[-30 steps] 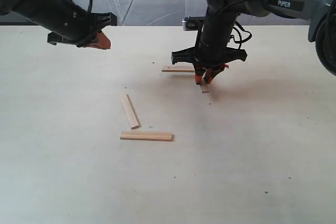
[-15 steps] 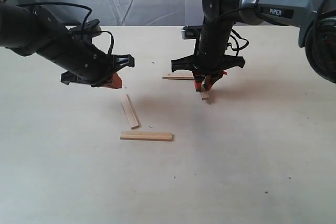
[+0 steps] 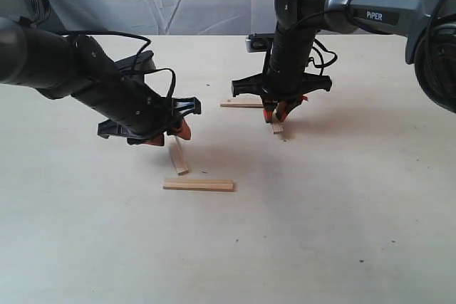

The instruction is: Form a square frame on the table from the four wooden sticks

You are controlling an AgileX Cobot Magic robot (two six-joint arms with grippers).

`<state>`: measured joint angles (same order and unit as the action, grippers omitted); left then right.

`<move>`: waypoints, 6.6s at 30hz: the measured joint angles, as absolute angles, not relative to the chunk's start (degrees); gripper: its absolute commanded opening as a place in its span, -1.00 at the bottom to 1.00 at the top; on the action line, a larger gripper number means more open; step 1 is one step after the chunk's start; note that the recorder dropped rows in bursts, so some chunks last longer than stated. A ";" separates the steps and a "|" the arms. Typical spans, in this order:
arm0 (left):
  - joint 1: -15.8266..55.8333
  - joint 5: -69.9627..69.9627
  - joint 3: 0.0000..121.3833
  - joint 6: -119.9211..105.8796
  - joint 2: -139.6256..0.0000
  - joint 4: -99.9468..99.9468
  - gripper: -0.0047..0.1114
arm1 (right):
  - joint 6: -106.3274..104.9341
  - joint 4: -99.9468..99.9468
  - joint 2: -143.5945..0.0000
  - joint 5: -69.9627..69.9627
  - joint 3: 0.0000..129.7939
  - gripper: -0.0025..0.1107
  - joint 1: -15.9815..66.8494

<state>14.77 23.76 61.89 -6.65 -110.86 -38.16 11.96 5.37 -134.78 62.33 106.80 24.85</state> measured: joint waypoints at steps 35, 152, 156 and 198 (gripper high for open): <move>19.50 27.70 64.34 20.34 -114.14 5.29 -0.15 | 10.98 8.17 -134.78 61.83 106.80 -0.97 24.85; 13.47 36.81 77.88 1.05 -118.19 -15.88 -0.92 | 13.97 5.03 -131.50 62.20 105.08 -0.95 24.98; 13.56 36.81 77.79 0.84 -120.18 -16.79 -0.92 | 13.74 5.03 -132.00 61.14 102.03 -0.95 26.01; 7.38 44.35 77.25 -24.57 -109.53 -24.80 -0.92 | -3.23 7.56 -126.07 63.33 100.48 -0.96 26.36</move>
